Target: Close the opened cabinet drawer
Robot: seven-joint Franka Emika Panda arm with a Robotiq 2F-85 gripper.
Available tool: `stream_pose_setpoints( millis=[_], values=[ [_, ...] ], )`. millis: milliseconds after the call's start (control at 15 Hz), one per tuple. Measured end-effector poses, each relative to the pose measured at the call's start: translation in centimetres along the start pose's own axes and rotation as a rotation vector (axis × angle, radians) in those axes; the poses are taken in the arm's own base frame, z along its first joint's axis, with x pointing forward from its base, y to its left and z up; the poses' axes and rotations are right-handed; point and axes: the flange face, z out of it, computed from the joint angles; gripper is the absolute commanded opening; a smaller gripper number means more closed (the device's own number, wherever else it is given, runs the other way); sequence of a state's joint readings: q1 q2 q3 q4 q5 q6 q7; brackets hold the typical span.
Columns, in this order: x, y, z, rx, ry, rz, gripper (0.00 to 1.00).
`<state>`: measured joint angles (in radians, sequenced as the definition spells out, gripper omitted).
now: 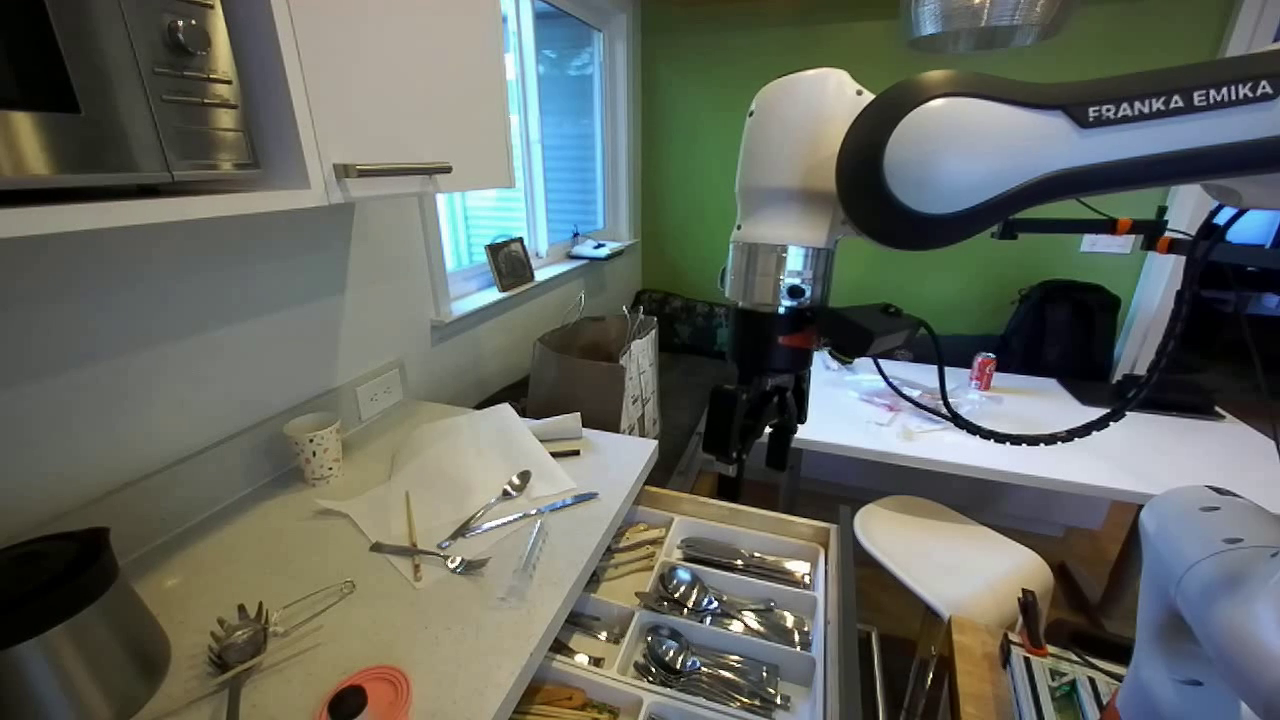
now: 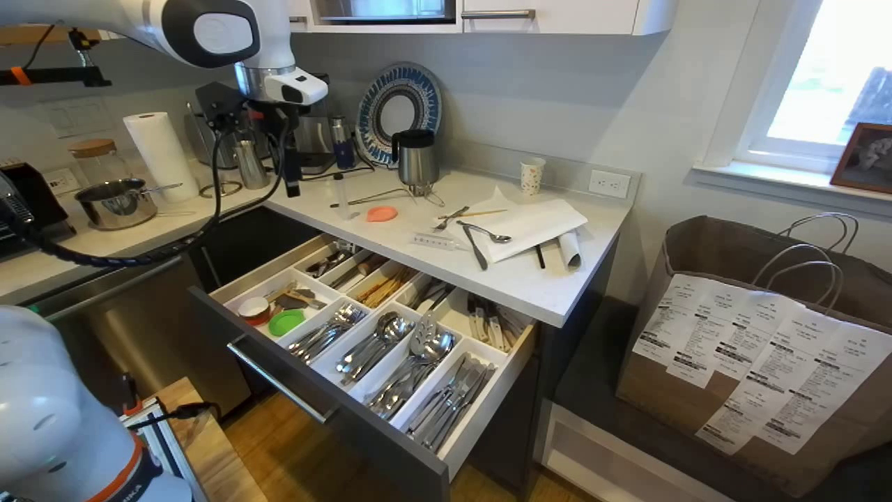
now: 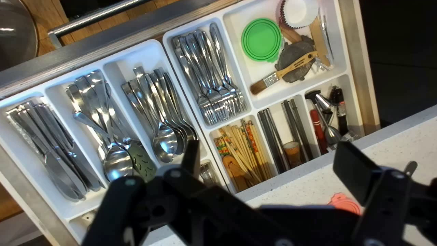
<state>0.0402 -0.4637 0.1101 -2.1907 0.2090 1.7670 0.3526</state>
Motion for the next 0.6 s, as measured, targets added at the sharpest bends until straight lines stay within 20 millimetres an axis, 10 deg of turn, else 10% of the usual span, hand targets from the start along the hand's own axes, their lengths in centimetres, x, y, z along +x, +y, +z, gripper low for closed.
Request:
stream_pose_setpoints(
  millis=[600],
  values=[
    [0.9, 10.3, 7.5, -0.146, -0.092, 0.192, 1.00]
  ],
)
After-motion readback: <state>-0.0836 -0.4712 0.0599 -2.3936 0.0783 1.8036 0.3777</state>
